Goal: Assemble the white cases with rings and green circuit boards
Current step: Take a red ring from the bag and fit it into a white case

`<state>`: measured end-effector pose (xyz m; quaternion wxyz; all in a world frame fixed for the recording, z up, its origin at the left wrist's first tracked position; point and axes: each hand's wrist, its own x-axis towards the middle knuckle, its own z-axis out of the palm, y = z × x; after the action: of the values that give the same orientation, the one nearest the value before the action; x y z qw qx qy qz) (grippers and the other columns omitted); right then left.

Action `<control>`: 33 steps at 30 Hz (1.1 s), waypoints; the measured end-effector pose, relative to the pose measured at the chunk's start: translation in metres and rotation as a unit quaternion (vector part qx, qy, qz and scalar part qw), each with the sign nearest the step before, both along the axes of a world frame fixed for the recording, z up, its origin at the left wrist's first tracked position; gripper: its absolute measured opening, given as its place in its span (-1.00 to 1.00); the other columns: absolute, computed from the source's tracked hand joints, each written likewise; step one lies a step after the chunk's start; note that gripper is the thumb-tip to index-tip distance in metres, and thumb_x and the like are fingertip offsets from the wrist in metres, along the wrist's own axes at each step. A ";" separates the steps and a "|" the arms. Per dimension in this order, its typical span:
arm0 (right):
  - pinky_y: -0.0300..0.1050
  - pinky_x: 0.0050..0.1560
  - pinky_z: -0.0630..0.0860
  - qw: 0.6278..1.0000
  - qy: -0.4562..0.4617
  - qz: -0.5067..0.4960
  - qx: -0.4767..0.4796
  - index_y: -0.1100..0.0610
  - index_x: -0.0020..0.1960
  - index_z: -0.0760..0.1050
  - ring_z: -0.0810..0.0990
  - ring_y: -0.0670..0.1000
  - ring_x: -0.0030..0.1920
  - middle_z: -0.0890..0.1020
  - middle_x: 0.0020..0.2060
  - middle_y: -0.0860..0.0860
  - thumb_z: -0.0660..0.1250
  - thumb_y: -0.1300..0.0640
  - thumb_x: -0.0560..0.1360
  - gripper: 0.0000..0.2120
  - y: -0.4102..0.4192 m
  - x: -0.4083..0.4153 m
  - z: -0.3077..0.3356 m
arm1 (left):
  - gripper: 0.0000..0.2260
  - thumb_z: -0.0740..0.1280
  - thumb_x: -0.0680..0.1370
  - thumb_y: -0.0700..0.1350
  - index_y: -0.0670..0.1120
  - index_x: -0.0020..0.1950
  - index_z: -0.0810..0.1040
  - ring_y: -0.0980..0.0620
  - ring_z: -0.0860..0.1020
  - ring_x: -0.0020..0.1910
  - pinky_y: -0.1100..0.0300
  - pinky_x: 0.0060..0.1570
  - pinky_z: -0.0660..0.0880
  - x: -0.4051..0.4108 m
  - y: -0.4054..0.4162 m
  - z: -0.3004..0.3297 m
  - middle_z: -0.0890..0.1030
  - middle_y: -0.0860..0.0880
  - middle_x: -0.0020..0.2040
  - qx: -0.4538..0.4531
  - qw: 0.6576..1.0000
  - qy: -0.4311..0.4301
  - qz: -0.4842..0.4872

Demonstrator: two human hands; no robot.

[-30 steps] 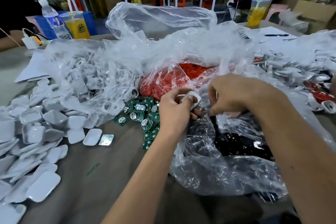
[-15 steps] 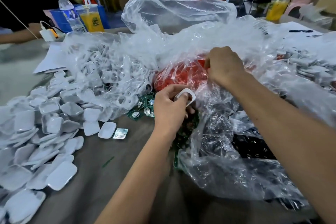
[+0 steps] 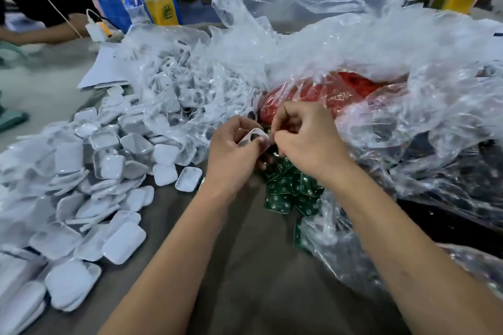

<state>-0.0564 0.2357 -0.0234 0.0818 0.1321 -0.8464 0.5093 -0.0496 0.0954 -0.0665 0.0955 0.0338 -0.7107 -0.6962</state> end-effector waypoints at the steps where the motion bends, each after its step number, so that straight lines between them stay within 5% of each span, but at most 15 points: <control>1: -0.16 -0.36 0.47 1.000 -0.014 0.006 -0.021 0.06 -0.32 0.59 0.55 -0.03 -0.43 0.65 -0.43 -0.04 0.27 0.45 0.37 -0.68 -0.001 0.000 -0.007 | -0.86 0.39 0.47 -0.35 -0.13 -0.09 0.59 -0.07 0.62 -0.43 0.15 -0.44 0.51 0.001 -0.002 0.000 0.68 -0.08 -0.28 -0.005 1.000 -0.002 -0.003; 5: -0.29 -0.38 0.41 0.997 -0.035 0.020 -0.071 -0.02 -0.21 0.67 0.51 -0.14 -0.43 0.65 -0.40 -0.11 0.23 0.34 0.42 -0.66 0.003 -0.002 -0.026 | -0.88 0.40 0.50 -0.40 -0.21 -0.03 0.59 -0.02 0.64 -0.41 0.19 -0.41 0.54 0.010 -0.004 -0.005 0.69 -0.08 -0.27 0.014 1.000 -0.017 -0.010; 9: -0.24 -0.10 0.60 0.994 -0.039 0.048 -0.095 -0.07 0.08 0.62 0.71 -0.13 -0.05 0.73 -0.05 -0.11 0.39 0.31 0.56 -0.71 0.004 -0.005 -0.036 | -0.90 0.38 0.51 -0.36 -0.19 -0.07 0.60 -0.07 0.68 -0.35 0.19 -0.38 0.54 0.014 -0.002 -0.010 0.70 -0.12 -0.23 0.033 0.999 -0.016 0.013; 15: -0.30 -0.30 0.55 0.980 -0.044 0.068 -0.182 0.09 0.08 0.48 0.75 0.04 -0.15 0.76 -0.02 0.01 0.49 0.32 0.51 -0.73 0.003 -0.005 -0.041 | -0.89 0.35 0.54 -0.31 -0.12 -0.05 0.58 -0.02 0.63 -0.41 0.20 -0.43 0.49 0.005 -0.006 -0.010 0.69 -0.12 -0.21 0.032 0.997 -0.011 0.069; 24: -0.27 -0.28 0.56 0.991 -0.008 0.045 -0.123 -0.02 0.15 0.38 0.73 -0.07 -0.24 0.75 0.02 -0.08 0.47 0.33 0.55 -0.62 -0.002 -0.005 -0.043 | -0.82 0.36 0.51 -0.31 -0.04 -0.09 0.65 0.05 0.59 -0.39 0.23 -0.40 0.47 0.003 -0.007 -0.004 0.69 -0.04 -0.18 0.008 0.996 0.043 0.080; 33: -0.19 0.24 0.62 0.996 0.033 0.080 0.029 -0.13 0.56 0.13 0.68 -0.09 0.23 0.58 0.40 0.01 0.27 0.46 0.53 -0.22 -0.003 0.000 -0.045 | -0.86 0.53 0.48 -0.25 -0.12 -0.19 0.59 0.08 0.60 -0.35 0.29 -0.28 0.48 0.002 -0.002 -0.006 0.67 -0.03 -0.27 -0.104 0.993 0.064 0.004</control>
<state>-0.0566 0.2328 -0.0684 0.0646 0.2190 -0.8445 0.4844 -0.0474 0.0929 -0.0725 0.1461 -0.0182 -0.7716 -0.6188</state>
